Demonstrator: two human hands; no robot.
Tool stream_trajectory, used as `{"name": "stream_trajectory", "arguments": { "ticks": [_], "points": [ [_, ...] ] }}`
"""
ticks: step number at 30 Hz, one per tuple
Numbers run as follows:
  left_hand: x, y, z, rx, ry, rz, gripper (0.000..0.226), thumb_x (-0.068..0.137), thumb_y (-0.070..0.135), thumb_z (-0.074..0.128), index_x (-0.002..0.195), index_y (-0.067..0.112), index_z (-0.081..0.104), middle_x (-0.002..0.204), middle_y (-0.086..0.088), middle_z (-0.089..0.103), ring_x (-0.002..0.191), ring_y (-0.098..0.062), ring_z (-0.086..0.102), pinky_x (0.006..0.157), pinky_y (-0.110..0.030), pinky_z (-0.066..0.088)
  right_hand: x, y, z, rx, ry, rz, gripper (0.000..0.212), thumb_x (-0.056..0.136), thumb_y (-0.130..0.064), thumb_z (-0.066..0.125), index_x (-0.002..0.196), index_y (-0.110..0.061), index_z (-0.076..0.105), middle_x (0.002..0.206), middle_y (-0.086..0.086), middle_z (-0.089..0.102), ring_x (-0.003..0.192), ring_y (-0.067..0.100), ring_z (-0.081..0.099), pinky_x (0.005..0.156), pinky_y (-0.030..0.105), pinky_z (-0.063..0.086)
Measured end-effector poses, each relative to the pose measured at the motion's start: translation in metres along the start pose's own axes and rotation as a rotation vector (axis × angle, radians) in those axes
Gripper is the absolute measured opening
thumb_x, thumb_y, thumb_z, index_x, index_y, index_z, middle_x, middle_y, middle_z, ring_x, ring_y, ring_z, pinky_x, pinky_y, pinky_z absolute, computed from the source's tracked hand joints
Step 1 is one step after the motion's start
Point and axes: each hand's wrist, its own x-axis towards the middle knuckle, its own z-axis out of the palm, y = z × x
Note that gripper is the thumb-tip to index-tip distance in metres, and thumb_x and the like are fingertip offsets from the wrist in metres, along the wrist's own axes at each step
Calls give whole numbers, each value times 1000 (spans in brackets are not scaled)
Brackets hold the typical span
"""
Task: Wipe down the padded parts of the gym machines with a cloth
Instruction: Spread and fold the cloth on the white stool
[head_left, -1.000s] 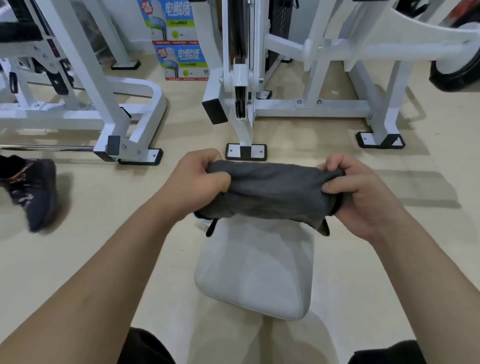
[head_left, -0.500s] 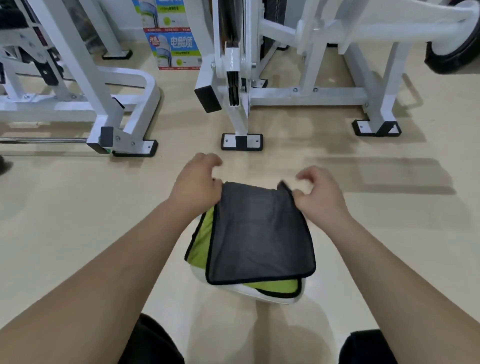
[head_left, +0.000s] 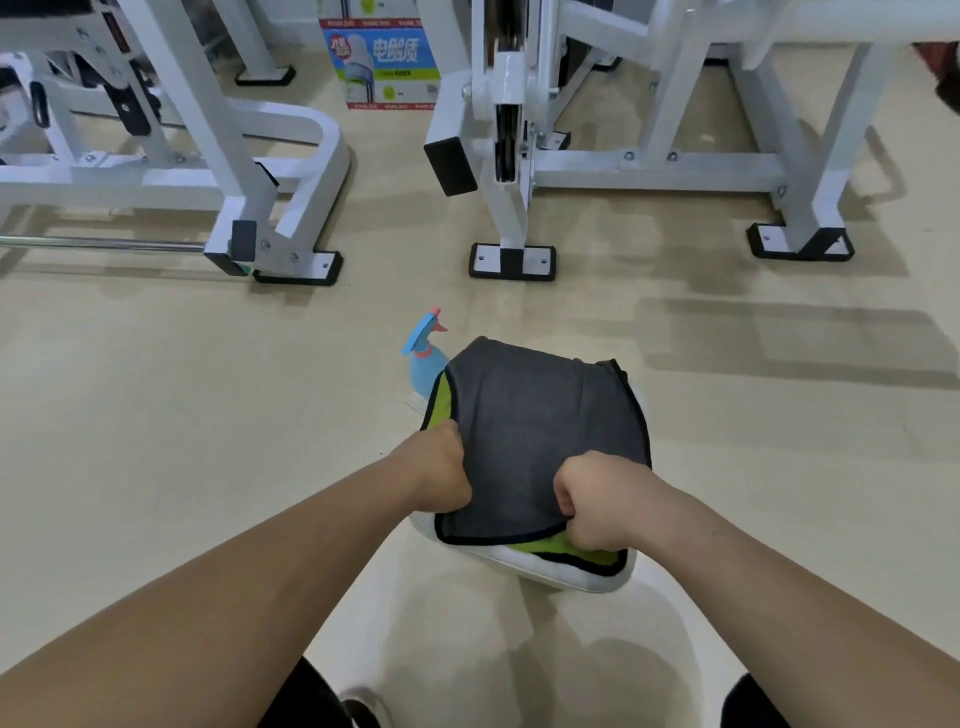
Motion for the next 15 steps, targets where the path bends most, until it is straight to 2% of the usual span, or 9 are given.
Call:
{"name": "stream_trajectory", "arguments": {
  "ticks": [2,4,7,9,11,13,15],
  "points": [
    [-2,-4,-2,-129,18,-14,37,87,2,64,120,11,49,113,-7,55,95,-18,54,76,-29,48,1,0,-5,35,-2,-10,9,74,-11,57,81,-10,63,84,10,65,65,26,51,57,32,42],
    [-3,-10,-5,-214,35,-18,34,84,-3,60,115,9,53,109,-7,56,87,-14,51,75,-28,50,3,0,-11,95,1,-40,1,71,-12,55,72,-13,54,75,7,53,61,23,40,57,30,36],
    [-10,-12,-17,-388,27,-29,19,88,5,55,107,8,56,104,-8,56,85,-17,53,72,-28,50,0,1,-23,155,-19,-72,6,71,-12,55,74,-10,59,73,4,54,62,22,43,56,30,38],
    [-17,-15,-28,-471,81,-44,14,92,15,52,104,11,56,106,-10,60,89,-23,60,73,-32,57,-2,-1,-31,176,-41,-83,5,74,-13,57,70,-13,54,68,4,48,59,21,39,54,30,34],
    [-22,-21,-37,-479,117,-68,12,93,15,52,104,13,56,110,-12,60,91,-31,67,67,-36,64,-3,-7,-36,220,-77,-111,10,77,-16,59,71,-17,51,67,2,46,60,19,40,54,29,34],
    [-25,-27,-43,-447,101,-84,8,93,10,52,100,13,54,109,-13,58,80,-32,70,54,-32,61,-1,-15,-33,284,-124,-144,7,76,-19,59,73,-20,53,70,2,49,61,18,45,54,29,38],
    [-21,-35,-46,-296,97,-85,8,92,12,54,99,16,55,109,-10,60,83,-28,69,59,-33,61,4,-21,-26,336,-175,-153,5,76,-21,61,75,-19,57,71,3,58,59,18,54,52,29,46]
  ]
}}
